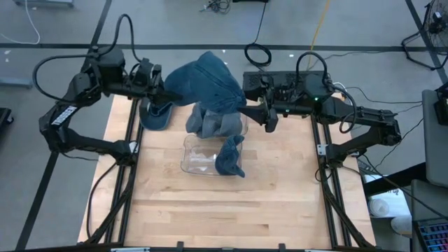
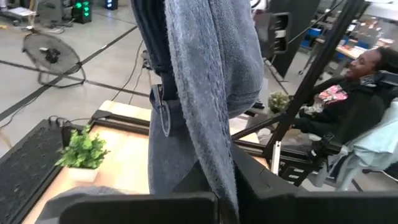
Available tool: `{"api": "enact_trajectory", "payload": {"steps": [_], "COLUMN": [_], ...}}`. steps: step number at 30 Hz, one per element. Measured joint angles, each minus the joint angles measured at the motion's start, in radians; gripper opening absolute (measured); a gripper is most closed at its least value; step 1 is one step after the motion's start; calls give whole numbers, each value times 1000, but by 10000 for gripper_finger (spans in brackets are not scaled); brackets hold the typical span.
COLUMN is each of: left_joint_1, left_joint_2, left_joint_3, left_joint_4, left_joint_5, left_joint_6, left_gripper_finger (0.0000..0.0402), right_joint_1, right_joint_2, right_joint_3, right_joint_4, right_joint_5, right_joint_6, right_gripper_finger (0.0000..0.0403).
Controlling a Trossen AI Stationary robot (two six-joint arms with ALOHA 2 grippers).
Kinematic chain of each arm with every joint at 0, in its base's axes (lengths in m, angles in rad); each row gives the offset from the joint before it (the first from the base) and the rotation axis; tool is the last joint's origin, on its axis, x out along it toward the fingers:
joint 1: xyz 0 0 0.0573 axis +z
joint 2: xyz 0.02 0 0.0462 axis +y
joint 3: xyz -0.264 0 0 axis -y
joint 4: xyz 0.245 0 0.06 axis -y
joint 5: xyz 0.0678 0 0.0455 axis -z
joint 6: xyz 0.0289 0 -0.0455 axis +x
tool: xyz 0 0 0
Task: Pick & Place hat
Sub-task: Put the bottom blue cap into the bottom transparent bin
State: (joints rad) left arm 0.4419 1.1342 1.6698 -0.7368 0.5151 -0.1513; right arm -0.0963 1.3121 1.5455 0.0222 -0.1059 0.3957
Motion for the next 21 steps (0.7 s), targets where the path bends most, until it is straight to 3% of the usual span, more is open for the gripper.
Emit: {"api": "enact_trajectory", "payload": {"steps": [5, 9, 21], "left_joint_1": [0, 0, 0], "left_joint_2": [4, 4, 5], "left_joint_3": [0, 0, 0], "left_joint_4": [9, 10, 46], "left_joint_5": [13, 15, 16], "left_joint_6": [0, 0, -33], "left_gripper_finger": [7, 7, 8], "right_joint_1": [0, 0, 0], "right_joint_2": [0, 0, 0], "right_joint_3": [0, 0, 0], "right_joint_4": [-28, -27, -66], "right_joint_5": [0, 0, 112], "right_joint_6": [-40, -49, -116], "right_gripper_finger": [291, 256, 16]}}
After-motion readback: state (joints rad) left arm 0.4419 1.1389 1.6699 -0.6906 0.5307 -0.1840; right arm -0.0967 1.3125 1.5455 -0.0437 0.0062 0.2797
